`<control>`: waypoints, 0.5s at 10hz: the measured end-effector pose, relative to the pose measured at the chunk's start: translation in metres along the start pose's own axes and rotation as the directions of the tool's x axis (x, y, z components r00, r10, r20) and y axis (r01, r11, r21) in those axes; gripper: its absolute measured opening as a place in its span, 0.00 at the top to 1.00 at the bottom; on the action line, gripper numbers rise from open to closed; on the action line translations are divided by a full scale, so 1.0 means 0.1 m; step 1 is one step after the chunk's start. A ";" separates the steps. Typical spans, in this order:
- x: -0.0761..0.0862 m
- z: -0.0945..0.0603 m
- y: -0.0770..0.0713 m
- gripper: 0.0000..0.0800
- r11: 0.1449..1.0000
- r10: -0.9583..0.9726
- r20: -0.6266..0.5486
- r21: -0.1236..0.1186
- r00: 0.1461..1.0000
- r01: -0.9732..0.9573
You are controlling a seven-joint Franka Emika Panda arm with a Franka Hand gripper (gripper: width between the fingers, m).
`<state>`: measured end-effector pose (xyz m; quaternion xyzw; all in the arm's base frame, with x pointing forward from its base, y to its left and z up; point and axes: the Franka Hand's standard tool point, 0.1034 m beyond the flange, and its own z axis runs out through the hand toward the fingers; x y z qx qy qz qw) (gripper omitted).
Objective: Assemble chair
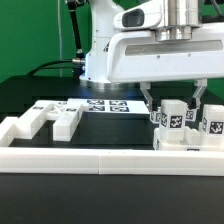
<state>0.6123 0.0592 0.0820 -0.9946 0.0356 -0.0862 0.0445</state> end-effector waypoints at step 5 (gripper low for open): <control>0.00 0.00 0.01 0.64 0.993 0.121 -0.001 0.001 0.993 -0.121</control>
Offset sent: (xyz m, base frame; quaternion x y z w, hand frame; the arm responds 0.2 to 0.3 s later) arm 0.0000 0.0000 0.0000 0.0000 0.0000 0.0000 1.0000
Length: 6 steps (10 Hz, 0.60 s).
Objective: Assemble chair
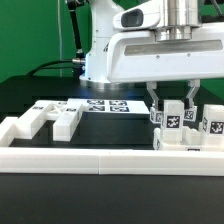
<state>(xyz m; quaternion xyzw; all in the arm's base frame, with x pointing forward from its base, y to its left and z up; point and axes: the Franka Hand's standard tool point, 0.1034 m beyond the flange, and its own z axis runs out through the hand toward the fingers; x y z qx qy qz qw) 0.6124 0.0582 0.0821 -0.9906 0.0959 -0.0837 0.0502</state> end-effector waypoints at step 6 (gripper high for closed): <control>0.01 0.00 0.03 0.64 0.884 0.467 -0.005 -0.002 0.884 -0.467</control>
Offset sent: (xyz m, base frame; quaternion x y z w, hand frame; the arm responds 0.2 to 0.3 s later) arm 0.0002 0.0020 -0.0029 -0.0172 0.0038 0.2543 0.9670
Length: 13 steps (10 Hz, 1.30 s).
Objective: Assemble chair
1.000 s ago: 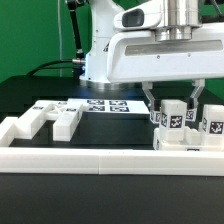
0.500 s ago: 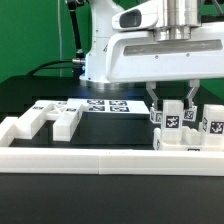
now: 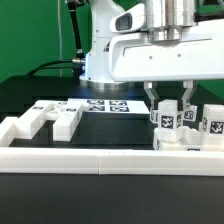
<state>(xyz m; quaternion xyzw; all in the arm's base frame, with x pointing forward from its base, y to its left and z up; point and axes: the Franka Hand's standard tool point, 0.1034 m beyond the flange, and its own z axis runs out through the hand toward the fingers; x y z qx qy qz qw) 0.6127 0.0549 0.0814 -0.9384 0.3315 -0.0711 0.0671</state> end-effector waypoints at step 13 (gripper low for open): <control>-0.02 -0.02 -0.03 0.24 0.856 0.516 0.004 0.008 0.856 -0.516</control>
Offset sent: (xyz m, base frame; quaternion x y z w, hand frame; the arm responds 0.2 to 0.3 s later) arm 0.0000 0.0012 -0.0074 -0.0064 -0.0077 0.2560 0.9666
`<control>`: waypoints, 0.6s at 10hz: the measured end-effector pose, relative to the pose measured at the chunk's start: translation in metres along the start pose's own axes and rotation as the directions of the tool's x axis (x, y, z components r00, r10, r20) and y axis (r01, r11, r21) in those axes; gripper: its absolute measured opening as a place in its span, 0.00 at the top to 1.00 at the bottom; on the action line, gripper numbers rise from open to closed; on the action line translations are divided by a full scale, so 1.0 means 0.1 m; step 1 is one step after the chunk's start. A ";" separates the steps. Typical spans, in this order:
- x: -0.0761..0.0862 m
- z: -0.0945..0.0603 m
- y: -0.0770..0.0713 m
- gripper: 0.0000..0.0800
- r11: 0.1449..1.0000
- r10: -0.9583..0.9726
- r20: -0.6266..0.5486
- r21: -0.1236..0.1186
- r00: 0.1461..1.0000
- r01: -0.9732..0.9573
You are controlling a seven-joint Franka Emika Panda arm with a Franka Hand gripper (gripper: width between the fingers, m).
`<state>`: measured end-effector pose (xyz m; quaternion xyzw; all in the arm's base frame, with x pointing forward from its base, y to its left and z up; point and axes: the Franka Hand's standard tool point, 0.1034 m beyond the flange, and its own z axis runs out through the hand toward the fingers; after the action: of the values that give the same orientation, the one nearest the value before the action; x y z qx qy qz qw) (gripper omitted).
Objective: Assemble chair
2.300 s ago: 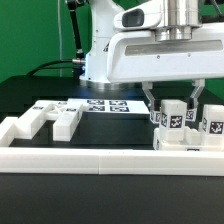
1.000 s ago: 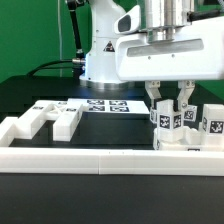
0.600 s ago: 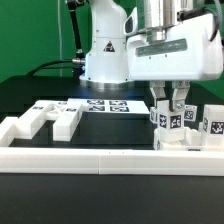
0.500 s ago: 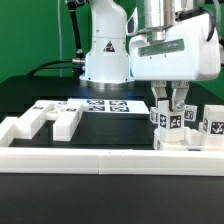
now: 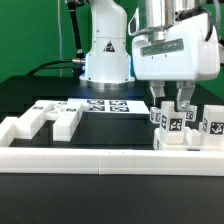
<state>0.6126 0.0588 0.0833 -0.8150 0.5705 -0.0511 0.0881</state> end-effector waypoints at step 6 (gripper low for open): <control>-0.03 0.00 -0.01 0.19 0.827 -0.562 -0.001 -0.003 0.827 0.562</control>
Offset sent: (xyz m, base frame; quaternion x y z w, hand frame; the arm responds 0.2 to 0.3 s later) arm 0.0048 0.0052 0.0029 0.0122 -0.0214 -0.2893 0.9569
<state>0.6128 0.0620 0.0831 -0.9468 0.3057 -0.0747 0.0678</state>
